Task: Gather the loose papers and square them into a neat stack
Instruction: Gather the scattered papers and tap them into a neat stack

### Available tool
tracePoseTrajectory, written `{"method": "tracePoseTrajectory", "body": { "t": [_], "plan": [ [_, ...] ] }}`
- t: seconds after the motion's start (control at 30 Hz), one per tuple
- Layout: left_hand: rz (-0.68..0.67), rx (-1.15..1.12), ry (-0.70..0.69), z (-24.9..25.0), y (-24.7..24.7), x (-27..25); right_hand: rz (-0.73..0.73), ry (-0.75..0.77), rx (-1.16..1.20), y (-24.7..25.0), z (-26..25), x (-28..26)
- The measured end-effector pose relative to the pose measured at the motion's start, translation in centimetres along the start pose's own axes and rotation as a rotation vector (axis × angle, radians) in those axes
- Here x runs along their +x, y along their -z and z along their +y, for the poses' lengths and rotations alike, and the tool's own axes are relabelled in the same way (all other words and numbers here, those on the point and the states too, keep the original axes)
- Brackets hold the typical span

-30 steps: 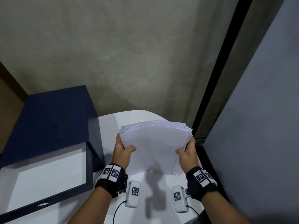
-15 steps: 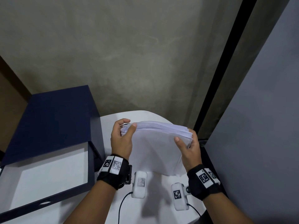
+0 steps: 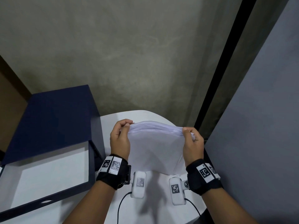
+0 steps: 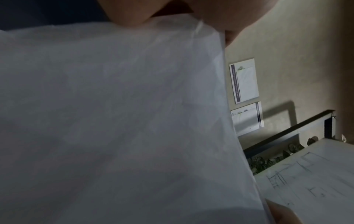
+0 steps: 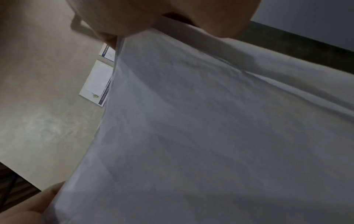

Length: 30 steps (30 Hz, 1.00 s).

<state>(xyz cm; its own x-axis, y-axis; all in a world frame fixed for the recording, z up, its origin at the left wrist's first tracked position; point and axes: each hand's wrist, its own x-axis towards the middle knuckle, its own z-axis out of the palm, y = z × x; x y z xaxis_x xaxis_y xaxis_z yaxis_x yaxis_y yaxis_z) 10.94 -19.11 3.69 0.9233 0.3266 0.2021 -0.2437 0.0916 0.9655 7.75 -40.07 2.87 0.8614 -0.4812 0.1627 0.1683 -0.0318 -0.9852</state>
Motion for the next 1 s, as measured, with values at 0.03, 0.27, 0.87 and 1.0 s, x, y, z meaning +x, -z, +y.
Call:
{"method": "tracePoseTrajectory", "body": {
  "t": [0.03, 0.27, 0.87, 1.0],
  "plan": [
    [-0.022, -0.003, -0.015, 0.1, 0.0, -0.1, -0.009, 0.000, 0.014, 0.0, -0.1, 0.0],
    [-0.196, 0.054, -0.025, -0.9, 1.7, -1.2, -0.133, 0.043, 0.040, 1.3, 0.3, -0.9],
    [-0.233, -0.058, 0.362, -3.2, 2.4, -1.6, -0.306, -0.024, 0.046, 2.3, 3.0, -1.1],
    [-0.227, 0.020, 0.362, -3.4, 1.3, -2.2, -0.284, -0.059, -0.076, 1.6, 2.9, -1.2]
  ]
}}
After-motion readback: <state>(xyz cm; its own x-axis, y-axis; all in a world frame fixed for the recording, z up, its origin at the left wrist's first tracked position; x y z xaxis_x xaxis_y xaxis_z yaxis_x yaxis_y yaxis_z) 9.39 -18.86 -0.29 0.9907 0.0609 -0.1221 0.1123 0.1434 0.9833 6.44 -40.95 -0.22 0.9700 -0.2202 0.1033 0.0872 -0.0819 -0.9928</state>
